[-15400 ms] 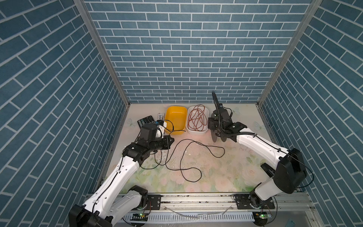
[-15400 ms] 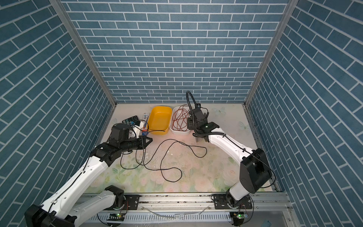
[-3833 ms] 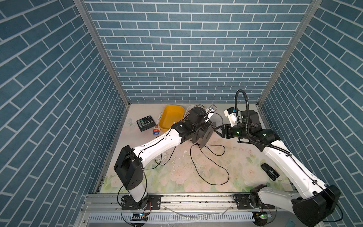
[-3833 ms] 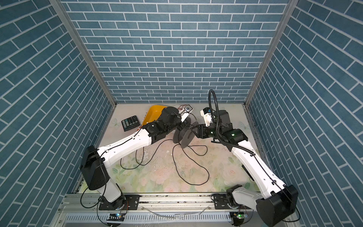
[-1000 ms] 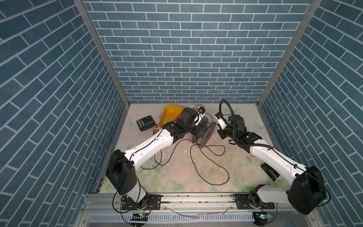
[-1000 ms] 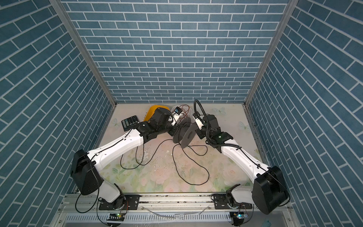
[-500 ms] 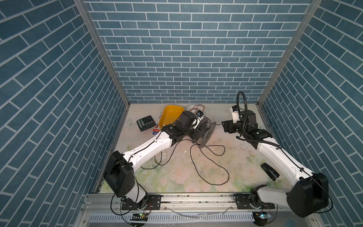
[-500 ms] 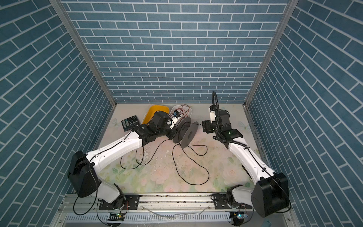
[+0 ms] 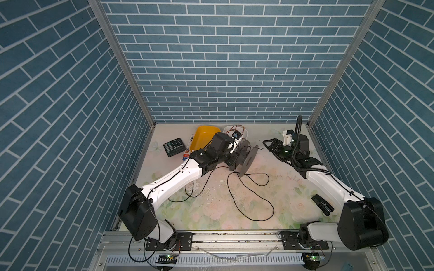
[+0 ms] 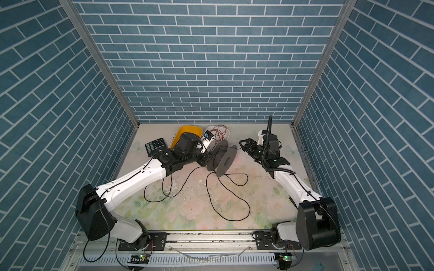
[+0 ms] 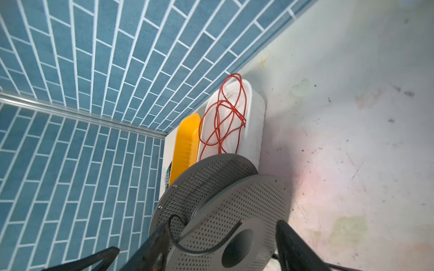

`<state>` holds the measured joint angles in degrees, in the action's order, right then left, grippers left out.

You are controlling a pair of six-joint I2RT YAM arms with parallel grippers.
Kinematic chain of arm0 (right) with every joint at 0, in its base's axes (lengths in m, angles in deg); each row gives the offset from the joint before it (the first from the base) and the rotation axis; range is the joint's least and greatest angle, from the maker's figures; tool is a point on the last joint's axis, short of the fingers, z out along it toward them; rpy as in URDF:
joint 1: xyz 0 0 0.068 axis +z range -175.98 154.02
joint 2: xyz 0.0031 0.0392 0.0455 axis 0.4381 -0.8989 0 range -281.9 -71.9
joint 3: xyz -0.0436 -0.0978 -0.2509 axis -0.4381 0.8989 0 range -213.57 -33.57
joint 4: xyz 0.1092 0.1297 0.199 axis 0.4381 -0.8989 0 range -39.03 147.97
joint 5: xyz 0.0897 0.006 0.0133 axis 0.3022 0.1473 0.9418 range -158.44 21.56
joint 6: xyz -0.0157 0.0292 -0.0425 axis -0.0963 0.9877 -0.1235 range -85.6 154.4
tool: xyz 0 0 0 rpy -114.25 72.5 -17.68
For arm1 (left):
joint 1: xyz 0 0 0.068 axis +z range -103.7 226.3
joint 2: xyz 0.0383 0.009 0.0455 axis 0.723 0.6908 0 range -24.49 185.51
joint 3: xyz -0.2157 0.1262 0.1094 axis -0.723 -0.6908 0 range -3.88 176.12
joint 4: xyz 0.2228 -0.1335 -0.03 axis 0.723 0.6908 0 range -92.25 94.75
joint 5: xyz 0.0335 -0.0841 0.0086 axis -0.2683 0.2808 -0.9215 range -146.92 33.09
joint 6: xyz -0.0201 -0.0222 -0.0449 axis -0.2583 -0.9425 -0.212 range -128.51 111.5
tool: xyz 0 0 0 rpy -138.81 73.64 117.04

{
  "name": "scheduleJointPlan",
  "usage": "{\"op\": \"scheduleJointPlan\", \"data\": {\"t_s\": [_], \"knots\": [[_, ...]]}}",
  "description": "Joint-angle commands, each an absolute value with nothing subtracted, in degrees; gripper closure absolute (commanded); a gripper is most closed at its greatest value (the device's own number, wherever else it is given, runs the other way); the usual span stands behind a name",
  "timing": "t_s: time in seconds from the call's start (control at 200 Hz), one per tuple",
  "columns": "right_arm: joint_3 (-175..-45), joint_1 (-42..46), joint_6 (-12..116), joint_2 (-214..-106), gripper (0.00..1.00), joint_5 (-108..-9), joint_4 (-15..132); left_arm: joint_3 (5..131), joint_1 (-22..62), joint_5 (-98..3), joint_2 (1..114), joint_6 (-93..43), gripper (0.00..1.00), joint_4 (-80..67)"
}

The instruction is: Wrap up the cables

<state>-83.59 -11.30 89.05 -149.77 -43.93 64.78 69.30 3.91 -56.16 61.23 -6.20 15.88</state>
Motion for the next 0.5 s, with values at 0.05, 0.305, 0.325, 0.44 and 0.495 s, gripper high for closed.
{"op": "scheduleJointPlan", "data": {"t_s": [0.05, 0.305, 0.325, 0.44, 0.495], "knots": [[-79.8, -11.5, 102.1, -152.3, 0.28, -40.9, 76.2, 68.3, 4.1, -56.1, 59.8, -6.6, 0.4, 15.3], [-76.8, -11.3, 113.3, -158.4, 0.33, -37.8, 92.8, 68.6, 4.1, -55.4, 60.2, -6.7, 0.4, 15.2], [-76.7, -11.4, 114.0, -158.7, 0.34, -37.8, 93.8, 68.7, 4.2, -55.4, 60.3, -6.7, 0.4, 15.2], [-75.6, -11.0, 116.9, -159.2, 0.38, -38.0, 97.0, 68.6, 4.1, -55.4, 60.4, -6.6, 0.4, 15.1], [-74.9, -10.6, 117.9, -158.8, 0.4, -38.2, 97.9, 68.5, 4.1, -55.4, 60.5, -6.6, 0.4, 15.0]]}}
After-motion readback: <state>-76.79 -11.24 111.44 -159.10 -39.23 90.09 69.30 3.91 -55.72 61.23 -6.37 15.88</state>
